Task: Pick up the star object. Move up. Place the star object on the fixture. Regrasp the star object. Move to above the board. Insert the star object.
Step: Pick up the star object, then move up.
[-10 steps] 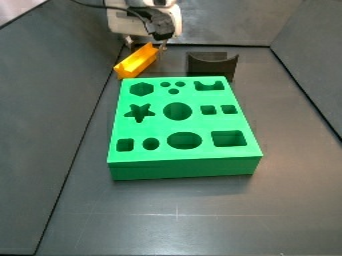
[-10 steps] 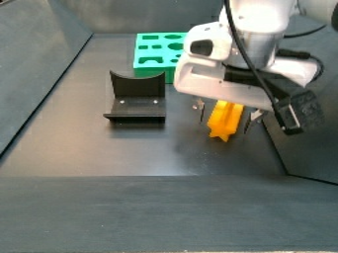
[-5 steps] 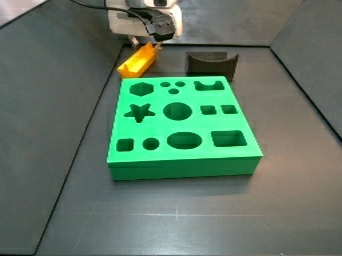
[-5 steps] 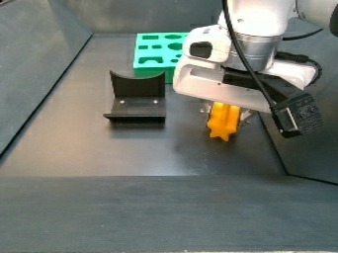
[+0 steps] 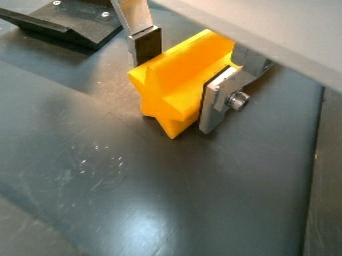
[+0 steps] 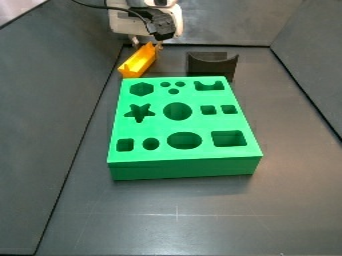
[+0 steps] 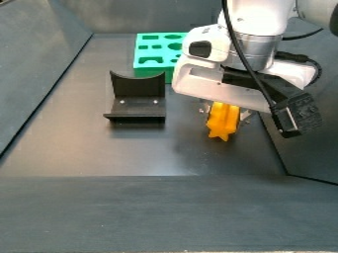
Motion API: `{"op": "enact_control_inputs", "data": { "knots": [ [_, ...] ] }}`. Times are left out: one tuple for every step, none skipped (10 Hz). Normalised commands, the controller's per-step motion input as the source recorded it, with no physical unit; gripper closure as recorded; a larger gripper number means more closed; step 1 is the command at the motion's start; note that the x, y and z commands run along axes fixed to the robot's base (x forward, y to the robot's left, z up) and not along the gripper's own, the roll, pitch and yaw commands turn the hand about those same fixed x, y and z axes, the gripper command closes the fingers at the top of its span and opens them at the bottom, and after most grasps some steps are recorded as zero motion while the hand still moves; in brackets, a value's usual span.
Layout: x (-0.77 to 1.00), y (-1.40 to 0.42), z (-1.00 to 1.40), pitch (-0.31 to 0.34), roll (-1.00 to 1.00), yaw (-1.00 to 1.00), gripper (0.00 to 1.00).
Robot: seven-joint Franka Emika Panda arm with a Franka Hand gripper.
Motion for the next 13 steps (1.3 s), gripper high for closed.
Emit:
{"op": "enact_control_inputs", "data": {
  "knots": [
    [0.00,0.00,0.00,0.000,0.00,0.00,1.00],
    [0.00,0.00,0.00,0.000,0.00,0.00,1.00],
    [0.00,0.00,0.00,0.000,0.00,0.00,1.00],
    [0.00,0.00,0.00,0.000,0.00,0.00,1.00],
    [0.00,0.00,0.00,0.000,0.00,0.00,1.00],
    [0.00,0.00,0.00,0.000,0.00,0.00,1.00],
    [0.00,0.00,0.00,0.000,0.00,0.00,1.00],
    [0.00,0.00,0.83,0.000,0.00,0.00,1.00],
    [-0.03,0.02,0.82,0.013,0.00,0.03,1.00],
    [-0.06,0.01,0.73,0.028,0.00,0.02,1.00],
    [-0.04,0.01,0.57,0.030,-0.01,0.02,1.00],
    [-0.03,0.01,0.43,0.040,-0.01,0.01,1.00],
    [-0.02,0.01,0.23,0.042,-0.01,0.01,1.00]
  ]
}}
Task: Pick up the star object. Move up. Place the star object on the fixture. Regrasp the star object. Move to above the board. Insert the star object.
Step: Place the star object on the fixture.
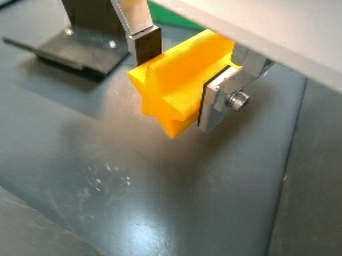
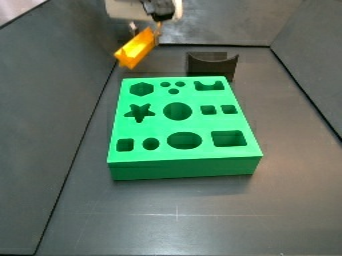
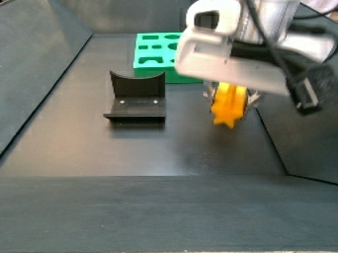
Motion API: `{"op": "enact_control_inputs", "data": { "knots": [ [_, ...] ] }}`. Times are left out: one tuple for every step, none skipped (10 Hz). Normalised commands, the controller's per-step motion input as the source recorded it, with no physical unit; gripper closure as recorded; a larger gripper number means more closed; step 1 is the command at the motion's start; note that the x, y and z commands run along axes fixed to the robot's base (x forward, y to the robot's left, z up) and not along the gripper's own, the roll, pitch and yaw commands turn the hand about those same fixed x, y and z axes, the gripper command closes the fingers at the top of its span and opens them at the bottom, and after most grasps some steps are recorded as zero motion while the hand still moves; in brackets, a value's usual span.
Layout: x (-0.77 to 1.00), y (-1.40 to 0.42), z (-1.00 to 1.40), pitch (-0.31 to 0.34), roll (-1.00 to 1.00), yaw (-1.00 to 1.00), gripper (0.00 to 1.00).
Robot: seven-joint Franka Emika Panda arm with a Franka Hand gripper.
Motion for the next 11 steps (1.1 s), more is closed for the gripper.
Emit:
{"op": "enact_control_inputs", "data": {
  "knots": [
    [0.00,0.00,1.00,0.000,0.00,0.00,1.00],
    [0.01,0.00,1.00,-0.008,0.00,0.00,1.00],
    [0.00,0.00,1.00,0.016,0.00,0.00,1.00],
    [-0.01,0.00,1.00,0.028,-0.01,0.00,1.00],
    [-0.01,0.00,1.00,0.032,-0.01,-0.01,1.00],
    [-0.01,0.00,1.00,0.033,0.00,-0.01,1.00],
    [-0.02,0.00,1.00,0.034,0.00,-0.01,1.00],
    [-0.02,0.00,0.94,0.039,0.00,-0.01,1.00],
    [-0.01,0.00,0.78,0.044,0.00,-0.01,1.00],
    [-0.01,0.00,0.56,0.055,0.00,-0.01,1.00],
    [0.00,0.01,0.39,0.065,-0.01,-0.01,1.00]
  ]
}}
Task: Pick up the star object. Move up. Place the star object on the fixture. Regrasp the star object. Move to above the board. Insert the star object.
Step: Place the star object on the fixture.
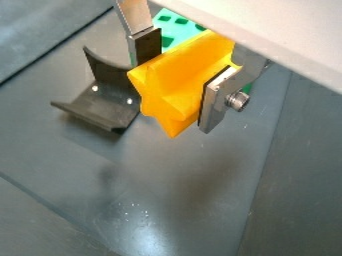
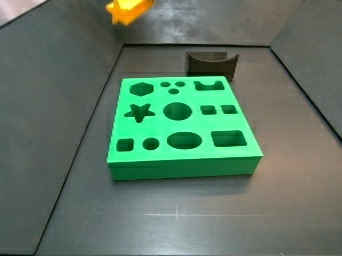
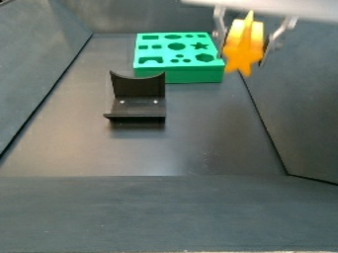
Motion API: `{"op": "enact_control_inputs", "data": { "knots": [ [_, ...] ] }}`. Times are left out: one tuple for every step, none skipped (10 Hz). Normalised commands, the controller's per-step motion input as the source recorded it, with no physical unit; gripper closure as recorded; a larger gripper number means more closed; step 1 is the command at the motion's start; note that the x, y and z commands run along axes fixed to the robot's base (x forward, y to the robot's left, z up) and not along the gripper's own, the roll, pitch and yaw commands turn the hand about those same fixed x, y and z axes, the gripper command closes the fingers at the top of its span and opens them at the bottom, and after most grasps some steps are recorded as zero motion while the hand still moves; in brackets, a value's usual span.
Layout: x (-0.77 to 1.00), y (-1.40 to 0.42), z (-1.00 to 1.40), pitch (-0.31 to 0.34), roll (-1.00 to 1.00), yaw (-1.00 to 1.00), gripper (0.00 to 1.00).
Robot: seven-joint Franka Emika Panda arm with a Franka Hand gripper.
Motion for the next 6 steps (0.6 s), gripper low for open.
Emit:
{"op": "enact_control_inputs", "data": {
  "knots": [
    [0.01,0.01,0.23,0.073,-0.01,-0.01,1.00],
    [1.00,-0.99,-0.10,0.113,-0.14,1.00,1.00],
    [1.00,-0.97,-0.13,0.120,-0.14,1.00,1.00],
    [1.00,-0.89,-0.10,0.130,-0.15,1.00,1.00],
    [1.00,-0.76,-0.08,0.122,-0.16,0.74,1.00],
    [1.00,-0.66,-0.07,0.115,-0.16,0.51,1.00]
  ]
}}
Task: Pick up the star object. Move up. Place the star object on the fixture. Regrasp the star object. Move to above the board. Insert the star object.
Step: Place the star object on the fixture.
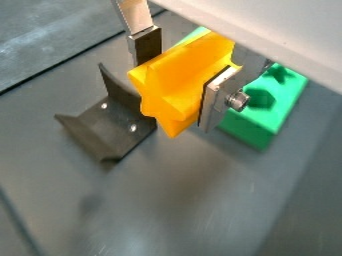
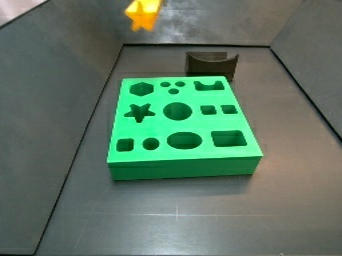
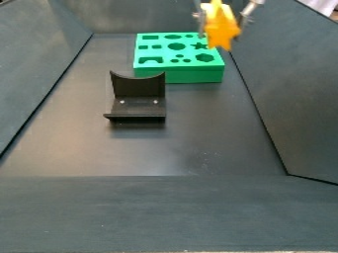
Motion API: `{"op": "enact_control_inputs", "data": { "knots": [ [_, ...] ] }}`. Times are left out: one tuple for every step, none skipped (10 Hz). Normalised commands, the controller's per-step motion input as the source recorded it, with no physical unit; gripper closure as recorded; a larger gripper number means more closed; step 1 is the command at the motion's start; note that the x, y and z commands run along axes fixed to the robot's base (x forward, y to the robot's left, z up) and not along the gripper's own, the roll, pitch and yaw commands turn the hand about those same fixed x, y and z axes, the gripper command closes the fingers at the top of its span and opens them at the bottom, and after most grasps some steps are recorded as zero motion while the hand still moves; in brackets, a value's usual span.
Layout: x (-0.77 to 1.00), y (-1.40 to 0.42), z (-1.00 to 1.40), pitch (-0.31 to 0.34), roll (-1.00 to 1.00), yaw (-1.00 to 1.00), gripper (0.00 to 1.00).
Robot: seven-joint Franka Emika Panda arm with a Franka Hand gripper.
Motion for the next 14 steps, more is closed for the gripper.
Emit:
{"op": "enact_control_inputs", "data": {
  "knots": [
    [1.00,-0.54,-0.06,0.112,-0.15,0.33,1.00],
    [1.00,-0.44,-0.05,0.113,-0.14,0.21,1.00],
    [1.00,-0.36,-0.04,0.116,-0.12,0.12,1.00],
    [1.00,-0.29,-0.03,0.121,-0.10,0.08,1.00],
    [1.00,-0.25,-0.02,0.125,-0.09,0.06,1.00],
    [0.89,-0.14,-0.01,0.137,-0.06,0.04,1.00],
    [0.79,-0.09,0.00,0.143,-0.05,0.03,1.00],
    [0.69,-0.06,0.00,0.149,-0.03,0.03,1.00],
    [0.59,-0.04,0.00,0.146,-0.02,0.03,1.00],
    [0.50,-0.03,0.00,0.143,-0.01,0.03,1.00],
    [1.00,0.87,0.17,0.206,-1.00,-0.06,1.00],
    [1.00,0.92,0.18,0.209,-1.00,-0.07,1.00],
    [1.00,0.89,0.16,0.207,-1.00,-0.09,1.00],
    [0.93,0.70,0.06,0.205,-1.00,-0.10,1.00]
  ]
}}
